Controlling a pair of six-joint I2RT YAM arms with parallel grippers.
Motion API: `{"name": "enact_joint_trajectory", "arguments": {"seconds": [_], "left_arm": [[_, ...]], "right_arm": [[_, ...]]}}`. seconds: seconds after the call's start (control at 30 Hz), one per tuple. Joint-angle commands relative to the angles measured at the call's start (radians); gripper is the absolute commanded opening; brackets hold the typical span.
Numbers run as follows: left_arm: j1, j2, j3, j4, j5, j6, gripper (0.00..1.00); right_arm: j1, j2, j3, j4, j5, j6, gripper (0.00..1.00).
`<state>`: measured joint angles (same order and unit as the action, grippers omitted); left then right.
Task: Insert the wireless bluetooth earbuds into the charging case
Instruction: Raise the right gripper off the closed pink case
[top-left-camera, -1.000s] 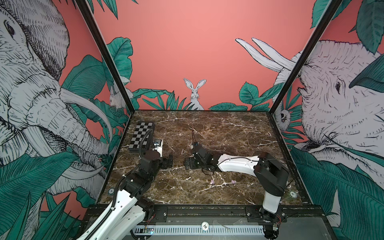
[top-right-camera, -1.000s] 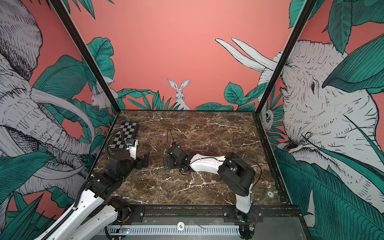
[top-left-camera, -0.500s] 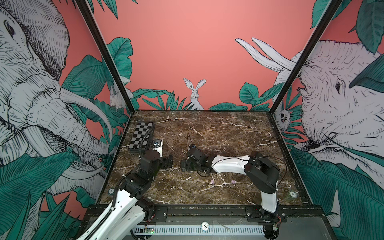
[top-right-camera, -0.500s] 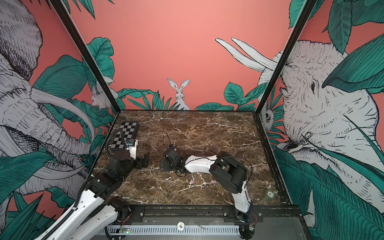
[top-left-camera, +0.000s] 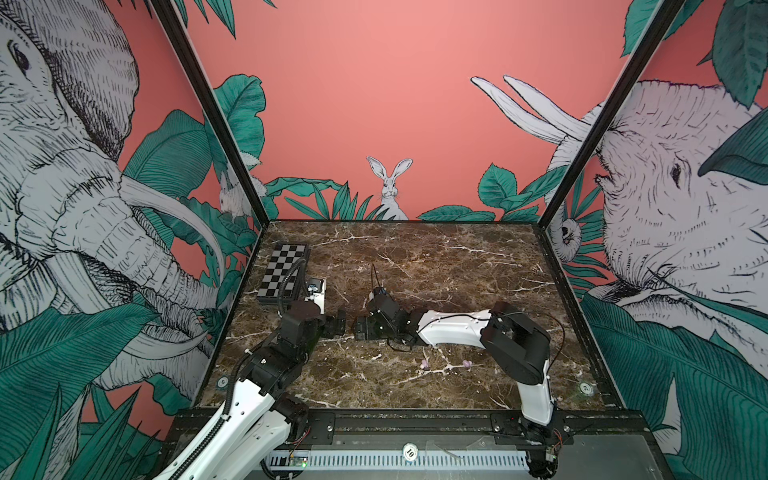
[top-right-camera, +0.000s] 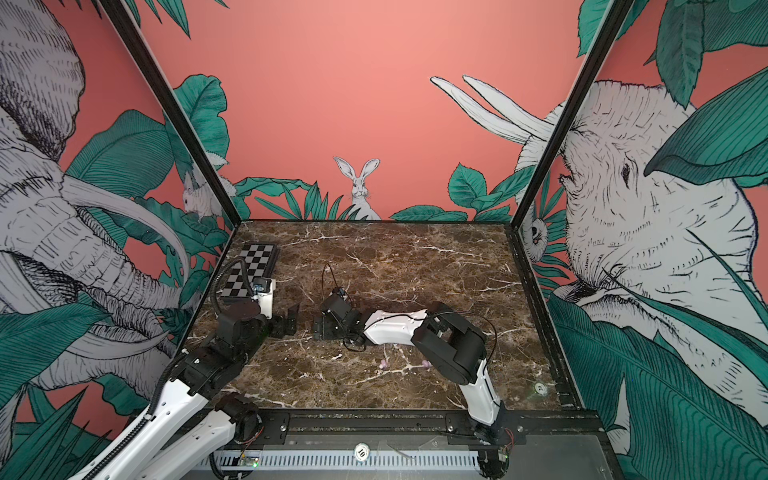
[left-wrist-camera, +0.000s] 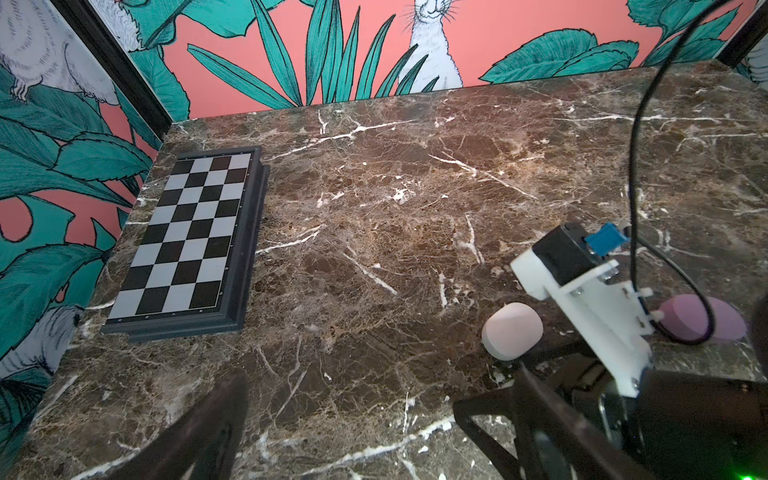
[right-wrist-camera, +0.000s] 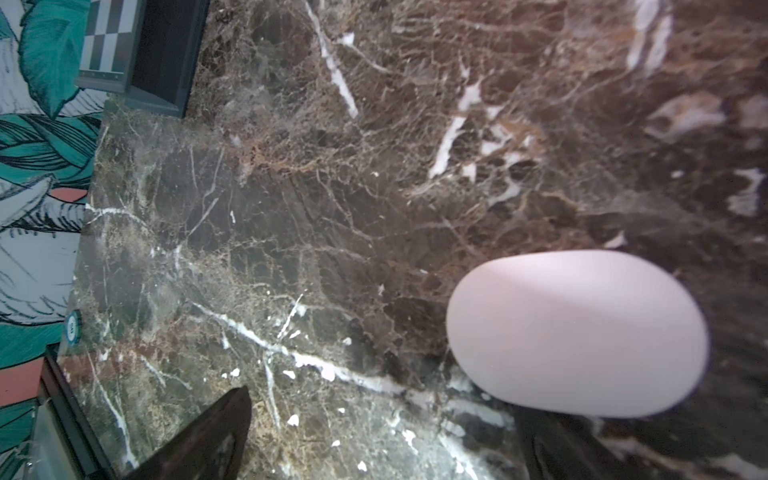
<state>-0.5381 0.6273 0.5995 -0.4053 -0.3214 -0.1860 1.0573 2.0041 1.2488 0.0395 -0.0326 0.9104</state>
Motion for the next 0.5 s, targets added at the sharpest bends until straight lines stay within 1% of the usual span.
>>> {"name": "enact_joint_trajectory", "arguments": {"seconds": [0.0,0.17,0.33,0.47], "left_arm": [[-0.003,-0.002,0.020,0.010,0.005,0.006,0.99],[-0.003,-0.003,0.019,0.008,0.005,0.006,0.99],[-0.003,-0.008,0.018,0.008,0.005,0.006,0.99],[-0.003,-0.008,0.019,0.008,0.005,0.006,0.99]], "right_arm": [[0.009,0.030,0.019,0.047,-0.027,0.040,0.98],[0.012,0.052,0.035,0.051,-0.028,0.048,0.98],[0.012,0.054,0.040,0.036,0.029,0.018,0.98],[0.010,0.074,0.057,0.025,0.027,-0.013,0.98]]}}
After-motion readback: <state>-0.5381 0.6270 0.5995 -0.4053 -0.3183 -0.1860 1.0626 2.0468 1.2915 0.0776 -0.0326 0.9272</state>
